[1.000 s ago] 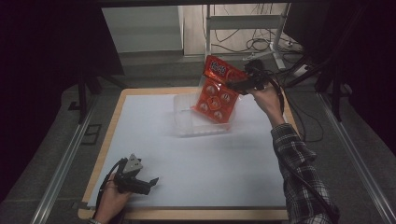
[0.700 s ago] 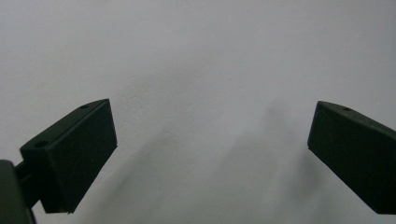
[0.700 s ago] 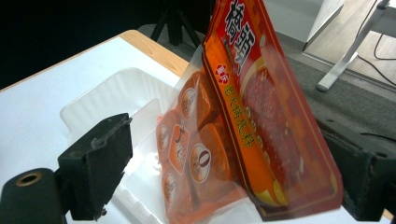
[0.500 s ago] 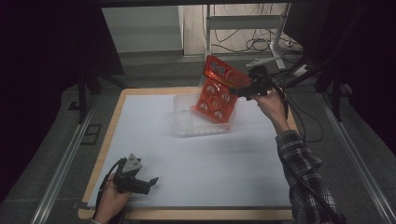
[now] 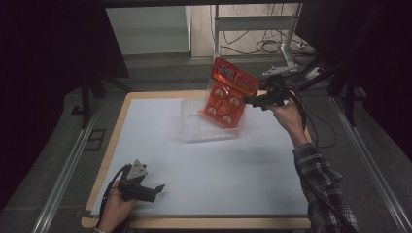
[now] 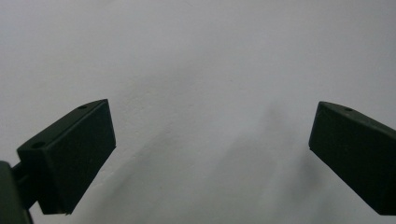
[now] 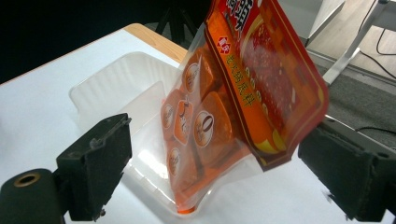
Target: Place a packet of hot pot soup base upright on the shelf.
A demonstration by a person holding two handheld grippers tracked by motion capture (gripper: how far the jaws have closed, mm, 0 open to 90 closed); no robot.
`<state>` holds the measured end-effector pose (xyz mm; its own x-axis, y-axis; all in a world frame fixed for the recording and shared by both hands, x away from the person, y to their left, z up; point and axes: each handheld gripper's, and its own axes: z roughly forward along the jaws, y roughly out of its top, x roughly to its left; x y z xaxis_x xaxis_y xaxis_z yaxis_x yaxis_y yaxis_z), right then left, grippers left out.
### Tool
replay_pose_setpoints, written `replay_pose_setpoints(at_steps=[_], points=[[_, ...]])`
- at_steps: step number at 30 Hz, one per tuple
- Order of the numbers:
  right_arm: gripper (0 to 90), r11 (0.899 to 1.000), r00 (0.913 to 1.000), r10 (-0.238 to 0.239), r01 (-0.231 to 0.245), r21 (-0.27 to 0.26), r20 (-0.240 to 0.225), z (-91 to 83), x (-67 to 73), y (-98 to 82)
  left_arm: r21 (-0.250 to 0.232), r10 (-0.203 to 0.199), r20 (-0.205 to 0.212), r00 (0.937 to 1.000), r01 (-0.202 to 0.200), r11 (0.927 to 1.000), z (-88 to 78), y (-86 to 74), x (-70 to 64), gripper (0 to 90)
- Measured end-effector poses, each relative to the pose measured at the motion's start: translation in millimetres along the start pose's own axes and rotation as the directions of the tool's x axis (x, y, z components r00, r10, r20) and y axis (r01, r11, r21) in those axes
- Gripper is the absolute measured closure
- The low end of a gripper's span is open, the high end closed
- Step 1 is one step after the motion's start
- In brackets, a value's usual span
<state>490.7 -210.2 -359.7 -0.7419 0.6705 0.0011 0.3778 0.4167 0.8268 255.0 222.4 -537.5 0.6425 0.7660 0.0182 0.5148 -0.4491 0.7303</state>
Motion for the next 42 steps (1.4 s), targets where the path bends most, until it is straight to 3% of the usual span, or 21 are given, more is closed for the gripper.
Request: replay_pose_setpoints(at_steps=[12, 28, 39, 42], points=[[9.3, 1.0, 0.9996, -0.005, 0.005, -0.01, -0.027, -14.4, 11.7, -18.1, 0.006, 0.004, -0.002, 1.0, -0.004, 1.0, 0.7, 0.1, -0.5, 0.1], [8.8, 1.0, 0.9994, -0.026, 0.027, 0.017, -0.021, -18.2, 30.5, -49.6, 0.01, 0.008, -0.005, 1.0, -0.008, 0.9999, 1.0, 0.2, -0.6, 0.2], [8.5, 1.0, 0.999, -0.007, 0.008, 0.014, -0.045, -20.4, 40.4, -74.8, 0.013, 0.014, -0.006, 0.9999, -0.014, 0.9998, 1.4, 0.3, -1.2, 0.4], [8.3, 1.0, 0.9995, -0.008, 0.008, 0.023, -0.03, -22.3, 41.6, -79.6, 0.012, 0.017, -0.004, 0.9998, -0.017, 0.9998, 1.2, 0.3, -1.7, 0.4]])
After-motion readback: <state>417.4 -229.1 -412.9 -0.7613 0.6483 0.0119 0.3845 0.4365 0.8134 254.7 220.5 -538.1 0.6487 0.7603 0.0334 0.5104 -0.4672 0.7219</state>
